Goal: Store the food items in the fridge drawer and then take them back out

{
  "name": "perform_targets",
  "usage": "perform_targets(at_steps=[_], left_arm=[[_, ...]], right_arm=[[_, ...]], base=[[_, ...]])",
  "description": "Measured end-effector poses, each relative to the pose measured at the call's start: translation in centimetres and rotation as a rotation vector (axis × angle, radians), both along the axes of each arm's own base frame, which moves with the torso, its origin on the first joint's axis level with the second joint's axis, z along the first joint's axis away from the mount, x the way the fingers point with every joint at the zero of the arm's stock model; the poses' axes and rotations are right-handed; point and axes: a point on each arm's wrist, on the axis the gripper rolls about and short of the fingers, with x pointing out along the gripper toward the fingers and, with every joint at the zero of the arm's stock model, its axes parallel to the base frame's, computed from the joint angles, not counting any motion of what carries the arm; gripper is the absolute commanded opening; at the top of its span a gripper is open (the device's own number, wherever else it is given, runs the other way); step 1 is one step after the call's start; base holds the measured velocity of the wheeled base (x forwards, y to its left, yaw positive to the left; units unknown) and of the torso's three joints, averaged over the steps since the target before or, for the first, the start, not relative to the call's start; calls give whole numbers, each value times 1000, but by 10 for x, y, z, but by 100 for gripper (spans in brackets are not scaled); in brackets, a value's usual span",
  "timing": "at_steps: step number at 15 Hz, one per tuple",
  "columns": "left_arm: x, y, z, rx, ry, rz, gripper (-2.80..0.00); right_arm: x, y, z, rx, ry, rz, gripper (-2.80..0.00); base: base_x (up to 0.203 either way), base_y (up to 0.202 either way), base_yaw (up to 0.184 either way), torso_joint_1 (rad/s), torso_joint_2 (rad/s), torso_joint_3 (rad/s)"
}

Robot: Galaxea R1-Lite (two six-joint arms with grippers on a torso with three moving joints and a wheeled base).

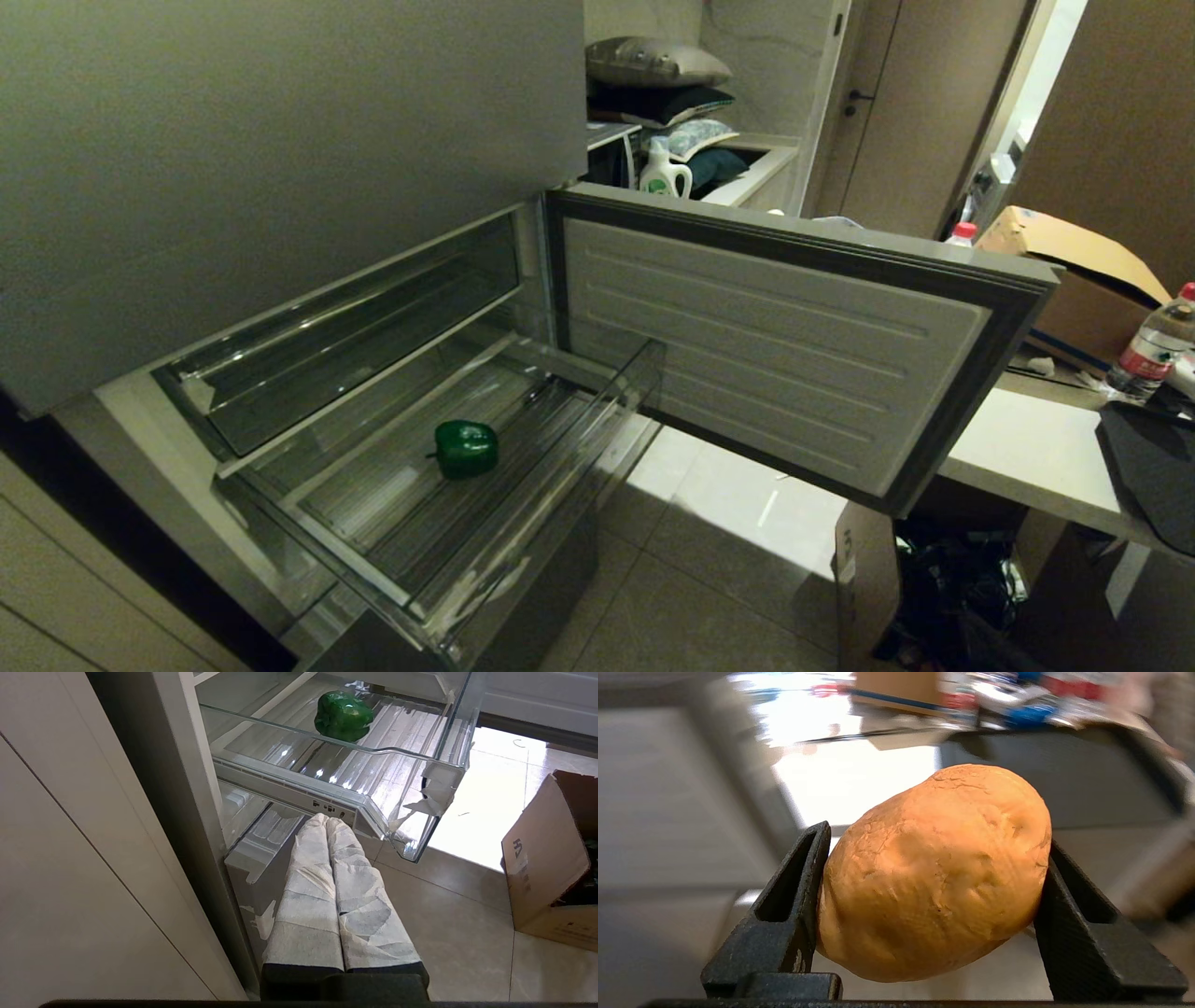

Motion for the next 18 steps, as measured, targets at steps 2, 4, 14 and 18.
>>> perform_targets(at_steps=[2, 4, 14, 18], left_arm=[[0, 0, 0, 0, 0, 0, -280], [0, 0, 0, 0, 0, 0, -280], [0, 0, 0, 0, 0, 0, -280], [0, 0, 0, 0, 0, 0, -280]], right_arm=[[25, -24, 6, 28, 23, -102, -280], [48, -62, 7, 57, 44, -213, -280], [74, -252, -34, 178, 100, -524, -280], [85, -297, -48, 165, 69, -445, -280]], base=[[0, 0, 0, 0, 0, 0], [0, 0, 0, 0, 0, 0], [0, 0, 0, 0, 0, 0], [0, 0, 0, 0, 0, 0]])
